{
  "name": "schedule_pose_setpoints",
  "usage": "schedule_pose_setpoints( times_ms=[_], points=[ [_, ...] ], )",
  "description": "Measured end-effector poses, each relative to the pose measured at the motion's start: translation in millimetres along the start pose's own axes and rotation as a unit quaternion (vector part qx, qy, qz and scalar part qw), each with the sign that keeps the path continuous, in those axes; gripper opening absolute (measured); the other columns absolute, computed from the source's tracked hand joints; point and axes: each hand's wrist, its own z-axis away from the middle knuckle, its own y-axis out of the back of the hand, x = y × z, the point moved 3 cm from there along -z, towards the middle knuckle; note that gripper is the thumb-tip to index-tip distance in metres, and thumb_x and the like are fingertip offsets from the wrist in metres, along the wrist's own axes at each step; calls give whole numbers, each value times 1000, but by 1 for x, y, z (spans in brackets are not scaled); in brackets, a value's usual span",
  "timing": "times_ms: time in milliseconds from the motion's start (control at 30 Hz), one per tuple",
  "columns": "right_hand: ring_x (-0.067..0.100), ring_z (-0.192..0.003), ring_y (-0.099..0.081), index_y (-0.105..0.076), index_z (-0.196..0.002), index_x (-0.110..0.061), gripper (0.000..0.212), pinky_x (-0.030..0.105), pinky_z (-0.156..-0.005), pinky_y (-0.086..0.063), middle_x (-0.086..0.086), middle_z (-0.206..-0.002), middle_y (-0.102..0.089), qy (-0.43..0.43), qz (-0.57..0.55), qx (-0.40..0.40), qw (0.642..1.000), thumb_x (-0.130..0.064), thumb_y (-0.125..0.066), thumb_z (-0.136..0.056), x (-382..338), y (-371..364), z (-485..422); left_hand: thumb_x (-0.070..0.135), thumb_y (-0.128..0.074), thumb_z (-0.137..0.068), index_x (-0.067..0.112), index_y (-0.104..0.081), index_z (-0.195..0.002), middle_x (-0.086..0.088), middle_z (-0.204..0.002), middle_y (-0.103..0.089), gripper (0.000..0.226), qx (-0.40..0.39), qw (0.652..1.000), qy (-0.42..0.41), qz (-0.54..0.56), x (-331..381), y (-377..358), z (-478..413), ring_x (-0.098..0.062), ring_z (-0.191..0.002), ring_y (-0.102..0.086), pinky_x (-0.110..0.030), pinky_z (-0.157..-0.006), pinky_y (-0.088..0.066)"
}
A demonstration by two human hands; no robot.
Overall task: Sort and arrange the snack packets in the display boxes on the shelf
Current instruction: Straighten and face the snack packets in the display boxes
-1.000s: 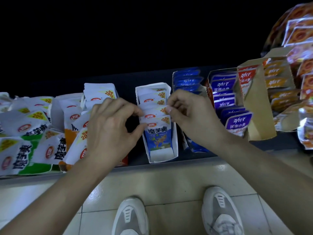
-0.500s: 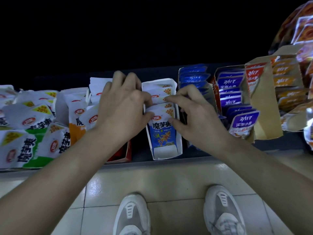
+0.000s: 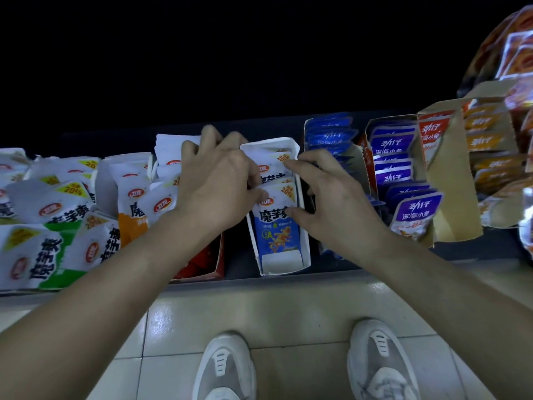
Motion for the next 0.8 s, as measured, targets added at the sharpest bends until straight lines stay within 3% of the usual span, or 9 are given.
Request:
schedule_pose_setpoints(
  times_ms=[100, 200, 267, 333, 433, 567, 700, 800],
  points=[
    [-3, -86, -40, -48, -145, -15, 72, 6, -78, -36, -3, -130, -45, -1, -11, -2, 1000, -23, -81, -80, 0, 2, -3, 44, -79, -81, 27, -80, -84, 8, -127, -60, 17, 59, 996, -12, 70, -5, 4, 3, -29, -113, -41, -33, -89, -21],
    [-3, -76, -47, -52, -139, -17, 60, 4, -77, -37, -6, -122, -46, -22, -69, 22, 997, -25, -76, -86, -2, 10, -9, 41, -69, -84, 23, -80, -87, 2, -131, -64, 22, 97, 986, -20, 132, -11, 18, 4, -33, -114, -52, -51, -95, -43],
    [-8, -77, -49, -59, -130, -16, 46, 3, -72, -36, -7, -113, -49, -37, -91, 39, 994, -28, -73, -88, -2, 17, -14, 45, -63, -84, 25, -80, -92, 5, -135, -62, 27, 103, 983, -14, 150, -15, 30, 2, -32, -120, -50, -53, -98, -42],
    [-7, -75, -49, -64, -120, -16, 35, 3, -68, -35, -5, -107, -52, -41, -94, 41, 994, -29, -73, -89, -2, 21, -16, 48, -65, -85, 29, -80, -94, 9, -137, -60, 27, 95, 985, -13, 144, -16, 35, 0, -29, -125, -44, -46, -100, -36],
    [-6, -73, -48, -68, -108, -17, 27, 5, -68, -35, -2, -106, -55, -42, -67, 20, 997, -26, -77, -85, 3, 19, -14, 44, -76, -85, 31, -80, -91, 13, -138, -57, 15, 72, 989, -16, 126, -11, 25, 2, -25, -127, -37, -35, -93, -22],
    [-2, -72, -44, -68, -110, -15, 36, 5, -69, -32, -3, -109, -52, -45, 2, -8, 999, -25, -82, -79, 9, 11, -10, 43, -81, -79, 29, -79, -82, 8, -136, -58, 15, 63, 993, -41, 95, -2, 9, 10, -28, -124, -38, -37, -90, -20],
    [6, -87, -51, -60, -129, -18, 56, 23, -80, -44, -1, -117, -58, -35, 7, -7, 999, -23, -83, -78, 3, 15, -10, 43, -84, -74, 30, -78, -81, 0, -137, -61, 15, 62, 995, -55, 50, 0, 7, 7, -34, -122, -45, -41, -91, -25],
    [1, -84, -55, -55, -136, -22, 61, 23, -81, -49, -3, -116, -66, -30, -9, -4, 999, -21, -80, -81, 2, 16, -9, 41, -82, -78, 29, -77, -85, 0, -131, -65, 14, 64, 996, -51, 33, 0, 7, 1, -32, -113, -53, -40, -89, -24]
  ],
)
